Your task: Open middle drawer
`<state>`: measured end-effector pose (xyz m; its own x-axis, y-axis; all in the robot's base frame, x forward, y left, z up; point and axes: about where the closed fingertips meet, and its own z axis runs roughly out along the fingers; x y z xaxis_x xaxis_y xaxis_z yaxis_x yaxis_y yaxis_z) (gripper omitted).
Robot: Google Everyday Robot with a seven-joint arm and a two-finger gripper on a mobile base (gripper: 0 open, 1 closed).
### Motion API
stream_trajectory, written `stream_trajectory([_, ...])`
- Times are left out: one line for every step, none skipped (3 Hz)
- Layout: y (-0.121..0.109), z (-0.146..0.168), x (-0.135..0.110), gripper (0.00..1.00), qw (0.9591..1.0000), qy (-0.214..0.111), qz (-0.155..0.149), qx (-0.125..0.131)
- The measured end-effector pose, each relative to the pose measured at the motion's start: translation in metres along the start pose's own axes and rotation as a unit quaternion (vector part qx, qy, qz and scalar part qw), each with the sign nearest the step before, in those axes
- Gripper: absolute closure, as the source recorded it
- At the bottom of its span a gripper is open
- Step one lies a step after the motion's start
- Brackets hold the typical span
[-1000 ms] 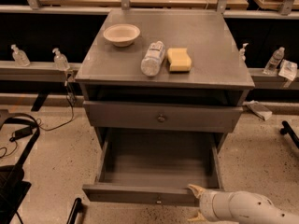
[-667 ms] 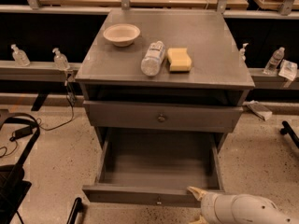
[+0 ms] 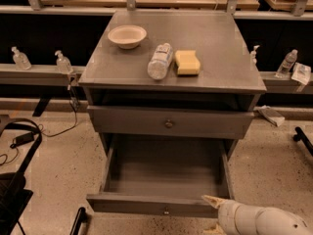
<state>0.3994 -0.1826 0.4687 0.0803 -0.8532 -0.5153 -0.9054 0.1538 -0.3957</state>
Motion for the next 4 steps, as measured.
stream_trajectory([-0.017,-0.012,-0.001,0.39,0.9997,-0.005,-0.003,0.024])
stream_trajectory([-0.038,-0.023,0.001,0.32,0.9982,-0.014,0.007,0.058])
stream_trajectory([-0.04,-0.025,0.002,0.1,0.9978,-0.014,0.011,0.063])
stream_trajectory([-0.04,-0.024,0.002,0.0,0.9979,-0.015,0.011,0.062])
